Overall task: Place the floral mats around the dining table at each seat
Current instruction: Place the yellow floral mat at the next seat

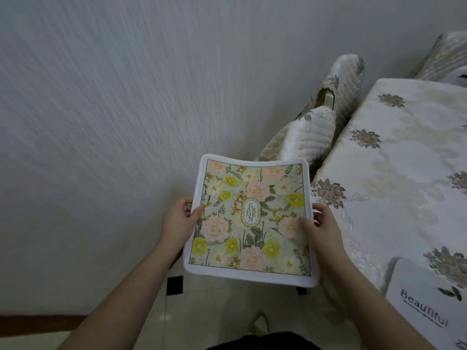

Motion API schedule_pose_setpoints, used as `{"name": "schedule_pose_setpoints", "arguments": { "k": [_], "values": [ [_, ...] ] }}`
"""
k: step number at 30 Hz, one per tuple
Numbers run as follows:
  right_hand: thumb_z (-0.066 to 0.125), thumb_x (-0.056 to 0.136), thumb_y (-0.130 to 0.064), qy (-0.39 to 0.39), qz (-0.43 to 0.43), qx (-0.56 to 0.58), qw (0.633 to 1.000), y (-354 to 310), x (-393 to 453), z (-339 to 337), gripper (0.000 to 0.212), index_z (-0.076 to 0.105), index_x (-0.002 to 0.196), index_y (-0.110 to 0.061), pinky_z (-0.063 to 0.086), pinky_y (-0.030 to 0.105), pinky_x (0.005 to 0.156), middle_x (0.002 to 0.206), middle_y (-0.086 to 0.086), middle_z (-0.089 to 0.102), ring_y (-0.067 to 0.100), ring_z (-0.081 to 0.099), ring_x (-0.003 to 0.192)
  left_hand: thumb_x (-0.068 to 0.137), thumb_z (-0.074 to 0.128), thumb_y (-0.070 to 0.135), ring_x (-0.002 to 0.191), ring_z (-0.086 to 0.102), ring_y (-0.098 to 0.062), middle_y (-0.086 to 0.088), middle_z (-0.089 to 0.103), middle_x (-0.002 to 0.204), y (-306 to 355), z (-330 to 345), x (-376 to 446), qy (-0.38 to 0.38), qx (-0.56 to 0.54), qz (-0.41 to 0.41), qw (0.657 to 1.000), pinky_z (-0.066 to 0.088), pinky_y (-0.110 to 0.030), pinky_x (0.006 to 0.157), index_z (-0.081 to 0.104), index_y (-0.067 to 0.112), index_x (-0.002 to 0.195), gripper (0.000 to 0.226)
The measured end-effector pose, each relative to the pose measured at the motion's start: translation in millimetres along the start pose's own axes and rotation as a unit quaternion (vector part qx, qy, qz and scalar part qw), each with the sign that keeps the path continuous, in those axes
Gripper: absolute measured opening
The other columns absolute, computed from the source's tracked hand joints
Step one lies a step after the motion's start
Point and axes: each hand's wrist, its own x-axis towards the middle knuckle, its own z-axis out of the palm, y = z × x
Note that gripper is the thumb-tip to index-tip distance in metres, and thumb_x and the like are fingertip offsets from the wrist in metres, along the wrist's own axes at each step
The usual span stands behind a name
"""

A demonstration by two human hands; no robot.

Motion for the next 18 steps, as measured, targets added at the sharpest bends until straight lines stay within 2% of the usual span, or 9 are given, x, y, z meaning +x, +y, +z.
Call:
{"name": "schedule_pose_setpoints", "arguments": {
  "k": [2, 4, 8, 11, 13, 16, 18],
  "values": [
    [0.062, 0.091, -0.021, -0.005, -0.005, 0.002, 1.0, -6.4, 16.1, -1.3, 0.028, 0.052, 0.115, -0.031, 0.06, 0.044, 0.072, 0.102, -0.007, 0.067, 0.016, 0.07, 0.086, 0.092, 0.069, 0.027, 0.068, 0.066, -0.006, 0.009, 0.068, 0.085, 8.3, 3.1, 12.1, 0.006, 0.003, -0.008, 1.0, 0.049, -0.015, 0.049, 0.061, 0.018, 0.102, 0.015],
    [0.062, 0.092, -0.017, -0.006, -0.01, 0.002, 1.0, -12.5, 30.0, -1.1, 0.028, 0.052, 0.115, -0.029, 0.059, 0.04, 0.069, 0.101, -0.006, 0.067, 0.015, 0.069, 0.083, 0.093, 0.068, 0.025, 0.066, 0.066, -0.005, 0.009, 0.067, 0.086, 14.3, 6.4, 21.9, 0.004, -0.002, -0.013, 1.0, 0.045, -0.011, 0.044, 0.06, 0.016, 0.103, 0.015],
    [0.061, 0.093, -0.014, -0.002, -0.016, 0.008, 1.0, -22.4, 48.5, 1.7, 0.028, 0.051, 0.115, -0.029, 0.054, 0.031, 0.063, 0.1, -0.01, 0.065, 0.012, 0.067, 0.084, 0.094, 0.067, 0.024, 0.068, 0.068, -0.007, 0.009, 0.068, 0.086, 24.3, 10.5, 41.8, 0.007, 0.002, -0.006, 1.0, 0.048, -0.019, 0.051, 0.06, 0.017, 0.103, 0.014],
    [0.062, 0.091, -0.016, 0.001, -0.015, 0.017, 1.0, -30.3, 62.0, 7.4, 0.03, 0.053, 0.118, -0.027, 0.058, 0.042, 0.072, 0.104, -0.007, 0.066, 0.016, 0.068, 0.089, 0.094, 0.067, 0.023, 0.069, 0.069, -0.009, 0.006, 0.071, 0.088, 28.5, 9.9, 63.9, 0.007, 0.004, 0.012, 1.0, 0.051, -0.024, 0.054, 0.061, 0.02, 0.1, 0.009],
    [0.063, 0.091, -0.016, 0.007, -0.013, 0.026, 1.0, -37.9, 71.3, 13.8, 0.032, 0.054, 0.12, -0.025, 0.058, 0.042, 0.075, 0.105, -0.007, 0.066, 0.017, 0.067, 0.092, 0.093, 0.067, 0.023, 0.071, 0.07, -0.011, 0.006, 0.072, 0.088, 30.6, 8.6, 80.5, 0.003, -0.004, 0.022, 1.0, 0.056, -0.031, 0.059, 0.061, 0.025, 0.096, 0.007],
    [0.063, 0.091, -0.014, 0.023, -0.016, 0.038, 0.999, -51.3, 84.4, 26.2, 0.032, 0.053, 0.122, -0.021, 0.054, 0.033, 0.069, 0.105, -0.007, 0.065, 0.013, 0.065, 0.091, 0.094, 0.067, 0.023, 0.071, 0.07, -0.011, 0.009, 0.071, 0.086, 32.4, 6.1, 108.9, 0.0, -0.018, 0.039, 0.999, 0.059, -0.037, 0.063, 0.059, 0.033, 0.091, 0.012],
    [0.062, 0.092, -0.013, 0.03, -0.019, 0.035, 0.999, -60.5, 94.8, 36.2, 0.03, 0.053, 0.12, -0.02, 0.049, 0.024, 0.061, 0.103, -0.009, 0.065, 0.008, 0.064, 0.086, 0.094, 0.067, 0.024, 0.072, 0.07, -0.011, 0.008, 0.07, 0.088, 31.8, 4.1, 131.6, -0.008, -0.024, 0.044, 0.999, 0.059, -0.036, 0.063, 0.06, 0.031, 0.094, 0.01]
  ]
}}
